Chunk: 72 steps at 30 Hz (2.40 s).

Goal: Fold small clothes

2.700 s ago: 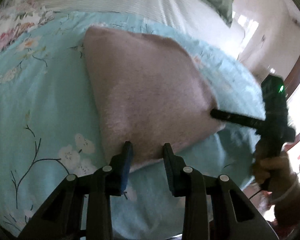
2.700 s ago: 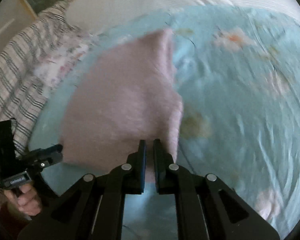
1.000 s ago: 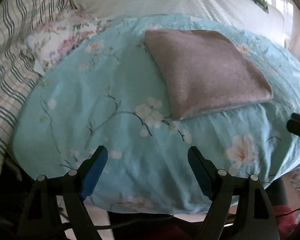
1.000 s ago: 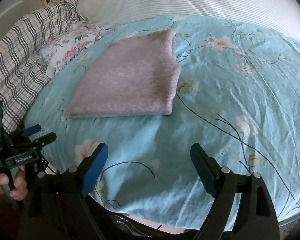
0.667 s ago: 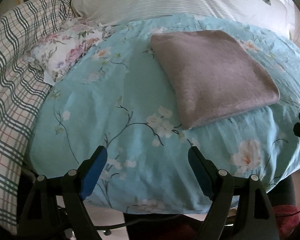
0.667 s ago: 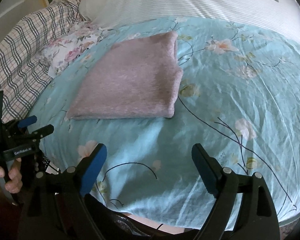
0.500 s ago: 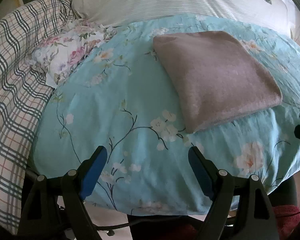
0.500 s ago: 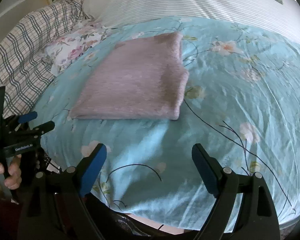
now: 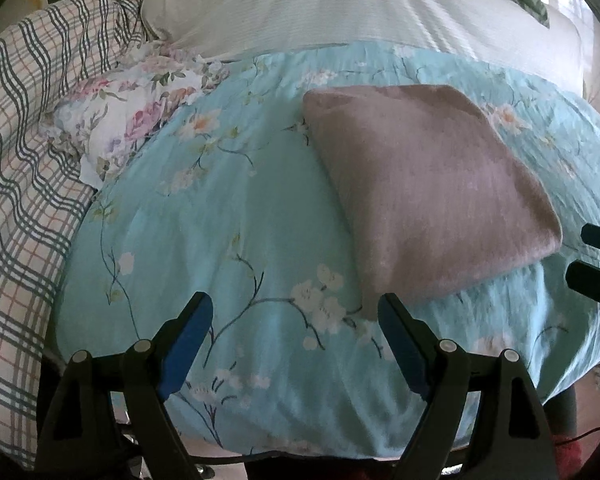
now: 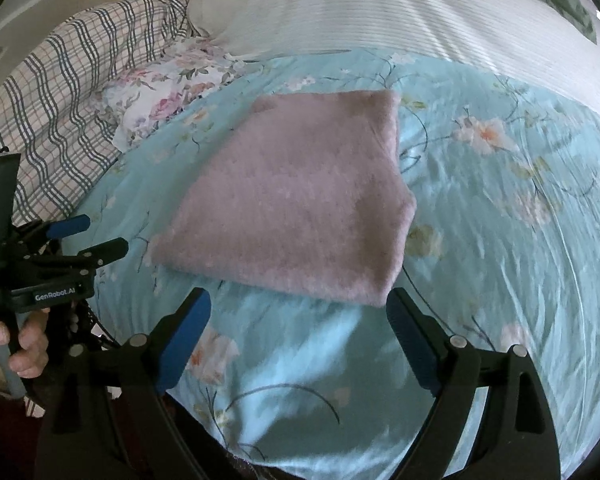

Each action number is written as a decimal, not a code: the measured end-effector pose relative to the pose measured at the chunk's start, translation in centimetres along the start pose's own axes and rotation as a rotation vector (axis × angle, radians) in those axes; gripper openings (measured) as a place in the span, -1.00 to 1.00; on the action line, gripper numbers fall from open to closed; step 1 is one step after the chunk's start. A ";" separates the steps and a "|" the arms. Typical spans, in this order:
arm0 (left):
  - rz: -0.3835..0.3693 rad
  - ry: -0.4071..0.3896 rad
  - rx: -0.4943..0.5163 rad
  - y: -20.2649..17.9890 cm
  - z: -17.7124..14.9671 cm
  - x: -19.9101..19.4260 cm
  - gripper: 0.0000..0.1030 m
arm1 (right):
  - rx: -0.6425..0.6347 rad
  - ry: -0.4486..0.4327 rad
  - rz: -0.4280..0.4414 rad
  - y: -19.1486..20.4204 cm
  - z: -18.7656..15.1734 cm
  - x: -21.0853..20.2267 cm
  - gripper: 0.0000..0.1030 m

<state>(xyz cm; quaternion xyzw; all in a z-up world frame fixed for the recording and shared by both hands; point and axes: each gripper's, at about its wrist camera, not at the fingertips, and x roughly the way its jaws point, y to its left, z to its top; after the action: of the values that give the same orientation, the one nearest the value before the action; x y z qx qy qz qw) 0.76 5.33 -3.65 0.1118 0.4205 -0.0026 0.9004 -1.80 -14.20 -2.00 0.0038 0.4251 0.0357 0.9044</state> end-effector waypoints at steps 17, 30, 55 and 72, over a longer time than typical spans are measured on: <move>-0.018 0.009 -0.025 0.4 4.3 1.8 0.71 | 0.093 -0.002 0.012 -3.3 5.7 2.0 0.74; -0.040 0.009 0.023 -1.1 2.4 0.1 0.72 | 0.035 0.064 0.020 -1.1 3.3 1.2 0.75; -0.064 -0.005 0.057 -1.7 1.4 -1.3 0.72 | 0.031 0.042 0.027 -1.2 1.7 -1.2 0.87; -0.063 -0.045 0.060 -1.8 1.4 -2.4 0.72 | 0.050 0.001 0.045 -1.3 2.0 -2.2 0.91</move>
<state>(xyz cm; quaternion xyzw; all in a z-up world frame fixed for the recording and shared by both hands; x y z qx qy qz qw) 0.13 3.10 -1.28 0.1253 0.4031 -0.0462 0.9054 -1.52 -15.64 0.91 0.0359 0.4260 0.0454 0.9029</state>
